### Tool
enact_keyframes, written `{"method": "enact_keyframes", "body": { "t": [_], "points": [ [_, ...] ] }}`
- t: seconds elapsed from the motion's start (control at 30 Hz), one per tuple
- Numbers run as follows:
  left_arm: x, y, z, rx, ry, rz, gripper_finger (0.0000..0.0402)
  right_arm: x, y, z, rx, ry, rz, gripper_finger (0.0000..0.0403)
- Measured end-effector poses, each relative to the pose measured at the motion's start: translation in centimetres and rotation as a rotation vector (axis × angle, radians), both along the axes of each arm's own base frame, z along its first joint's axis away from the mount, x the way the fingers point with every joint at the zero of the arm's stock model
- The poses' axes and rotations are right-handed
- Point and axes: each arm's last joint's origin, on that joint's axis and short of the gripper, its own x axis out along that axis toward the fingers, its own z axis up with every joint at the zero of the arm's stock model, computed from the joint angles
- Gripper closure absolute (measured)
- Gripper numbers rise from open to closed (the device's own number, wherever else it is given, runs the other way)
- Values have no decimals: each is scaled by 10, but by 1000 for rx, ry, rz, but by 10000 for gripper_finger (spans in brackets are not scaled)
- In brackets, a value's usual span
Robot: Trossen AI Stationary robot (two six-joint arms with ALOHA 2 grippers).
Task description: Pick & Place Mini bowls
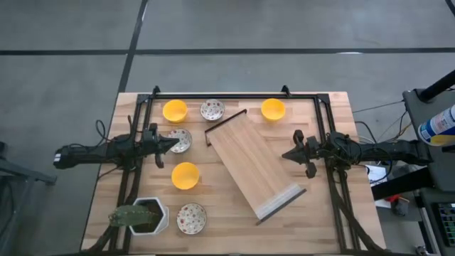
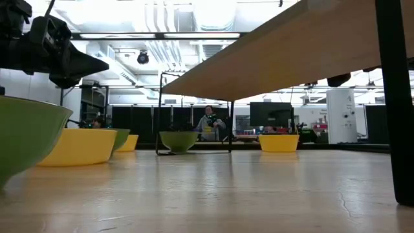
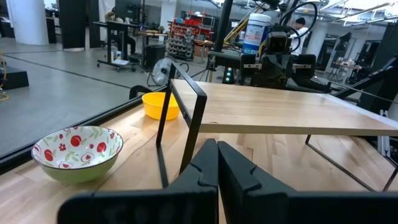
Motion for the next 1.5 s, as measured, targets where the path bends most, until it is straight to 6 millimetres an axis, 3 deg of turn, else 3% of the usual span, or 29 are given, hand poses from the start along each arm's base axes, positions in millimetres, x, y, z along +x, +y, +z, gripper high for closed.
{"method": "enact_keyframes", "body": {
  "t": [0.77, 0.87, 1.07, 1.2, 1.3, 1.5],
  "points": [
    [0, 0, 0, 0, 0, 0, 402, 0, 0, 3, 17, -27, -6, 394],
    [0, 0, 0, 0, 0, 0, 402, 0, -1, 6, 233, -26, -5, 394],
    [0, 0, 0, 0, 0, 0, 402, 0, -1, 7, 842, 49, 15, 394],
    [0, 0, 0, 0, 0, 0, 402, 0, -4, 4, 938, 43, -64, 394],
    [0, 0, 0, 0, 0, 0, 402, 0, -6, 5, 1130, 4, -137, 394],
    [0, 0, 0, 0, 0, 0, 402, -1, -7, 15, 1481, -81, -38, 394]
  ]
}}
